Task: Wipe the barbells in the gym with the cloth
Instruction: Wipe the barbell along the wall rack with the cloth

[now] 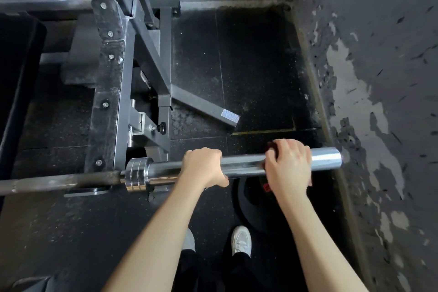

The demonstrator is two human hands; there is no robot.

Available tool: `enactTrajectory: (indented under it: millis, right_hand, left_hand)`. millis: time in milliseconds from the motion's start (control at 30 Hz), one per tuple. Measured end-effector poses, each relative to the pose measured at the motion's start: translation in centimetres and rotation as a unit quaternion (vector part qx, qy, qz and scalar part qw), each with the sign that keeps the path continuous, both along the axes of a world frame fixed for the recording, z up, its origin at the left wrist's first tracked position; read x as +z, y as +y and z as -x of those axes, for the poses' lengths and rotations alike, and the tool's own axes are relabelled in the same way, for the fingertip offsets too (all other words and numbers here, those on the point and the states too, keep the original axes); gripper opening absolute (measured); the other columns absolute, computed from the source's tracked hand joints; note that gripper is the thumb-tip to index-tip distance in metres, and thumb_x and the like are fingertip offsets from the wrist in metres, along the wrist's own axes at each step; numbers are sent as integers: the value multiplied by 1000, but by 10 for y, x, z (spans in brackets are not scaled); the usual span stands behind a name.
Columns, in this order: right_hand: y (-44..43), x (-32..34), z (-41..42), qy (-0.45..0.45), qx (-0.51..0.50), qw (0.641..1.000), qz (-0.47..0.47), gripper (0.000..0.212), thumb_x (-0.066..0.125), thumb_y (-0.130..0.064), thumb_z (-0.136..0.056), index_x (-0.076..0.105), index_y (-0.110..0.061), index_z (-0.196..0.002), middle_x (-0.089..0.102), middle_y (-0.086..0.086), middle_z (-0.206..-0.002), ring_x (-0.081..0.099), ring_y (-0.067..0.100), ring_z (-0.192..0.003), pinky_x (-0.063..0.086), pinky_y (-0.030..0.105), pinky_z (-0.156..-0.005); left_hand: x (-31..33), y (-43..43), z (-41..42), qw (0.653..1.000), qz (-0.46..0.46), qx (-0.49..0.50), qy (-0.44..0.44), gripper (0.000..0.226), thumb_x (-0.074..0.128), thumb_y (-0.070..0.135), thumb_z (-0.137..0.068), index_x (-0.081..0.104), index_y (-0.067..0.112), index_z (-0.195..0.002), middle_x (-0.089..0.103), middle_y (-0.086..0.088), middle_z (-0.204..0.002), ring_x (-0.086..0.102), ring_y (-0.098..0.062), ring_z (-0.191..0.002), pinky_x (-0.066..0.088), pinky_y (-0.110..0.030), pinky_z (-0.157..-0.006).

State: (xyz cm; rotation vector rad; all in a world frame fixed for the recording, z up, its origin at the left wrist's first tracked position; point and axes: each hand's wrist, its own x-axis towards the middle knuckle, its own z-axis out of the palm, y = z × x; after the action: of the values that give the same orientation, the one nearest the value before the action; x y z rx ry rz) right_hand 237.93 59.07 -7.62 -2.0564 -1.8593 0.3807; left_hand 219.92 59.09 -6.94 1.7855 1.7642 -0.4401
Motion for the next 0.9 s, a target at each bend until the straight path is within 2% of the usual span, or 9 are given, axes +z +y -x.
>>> enactTrajectory:
  millis: [133,200,333,400,467,567,700,767,900]
  right_hand:
    - [-31,4,14,40,182,982,-1,33,52,-25,-87,68,-14,-113,66,-1,-117,54,21,-114,30,31,-107]
    - [-27,9,-13,32,220,975,2,39,51,-34,-87,67,-18,-120,65,-5,-123,53,17,-119,33,30,-106]
    - [13,9,-34,-14,63,997,49,38,44,-39,-87,72,-18,-103,70,0,-96,61,26,-97,41,39,-92]
    - [19,8,-5,-6,25,997,66,39,43,-37,-86,70,-14,-102,69,4,-91,61,29,-93,38,40,-89]
    - [1,6,24,13,129,989,67,31,45,-35,-85,65,-18,-102,66,-2,-95,59,23,-96,35,34,-90]
    - [-21,8,8,30,278,958,61,43,48,-39,-86,62,-20,-123,61,-9,-123,49,14,-119,29,30,-107]
    - [6,8,-29,11,147,988,54,37,43,-38,-86,68,-24,-109,68,-7,-107,56,18,-101,37,35,-98]
    - [7,6,-16,12,66,996,52,36,41,-34,-85,69,-20,-103,68,-3,-101,55,19,-99,37,42,-102]
    - [-22,3,-2,49,162,985,18,40,44,-31,-85,68,-15,-113,66,-4,-114,54,17,-113,36,37,-107]
  left_hand:
    - [-12,-21,-6,988,-146,5,41,38,70,42,-74,40,21,-87,56,8,-83,57,-21,-82,30,-34,-77]
    - [-20,-32,-10,975,-213,14,59,43,75,36,-67,37,21,-80,51,7,-74,51,-19,-72,31,-33,-76]
    - [-29,-40,-11,956,-285,25,58,63,88,30,-40,33,19,-68,31,8,-58,29,-15,-55,36,-33,-68]
    - [-26,-41,-11,956,-288,26,57,66,92,30,-33,36,19,-66,33,6,-56,31,-16,-53,40,-35,-68]
    - [-24,-42,-11,956,-285,24,65,59,93,31,-34,46,17,-66,44,3,-56,43,-20,-52,43,-37,-69]
    - [-24,-42,-12,950,-305,26,70,49,91,25,-38,52,15,-67,50,1,-57,49,-22,-54,43,-38,-68]
    - [-29,-41,-13,953,-294,26,65,51,85,24,-47,40,20,-70,37,7,-61,34,-16,-58,39,-36,-73]
    - [-26,-38,-11,963,-261,9,70,46,77,33,-65,36,21,-79,43,8,-71,43,-16,-67,35,-35,-82]
    - [-8,-25,-2,992,-127,0,11,40,61,51,-79,36,22,-89,49,10,-91,51,-18,-93,32,-37,-91]
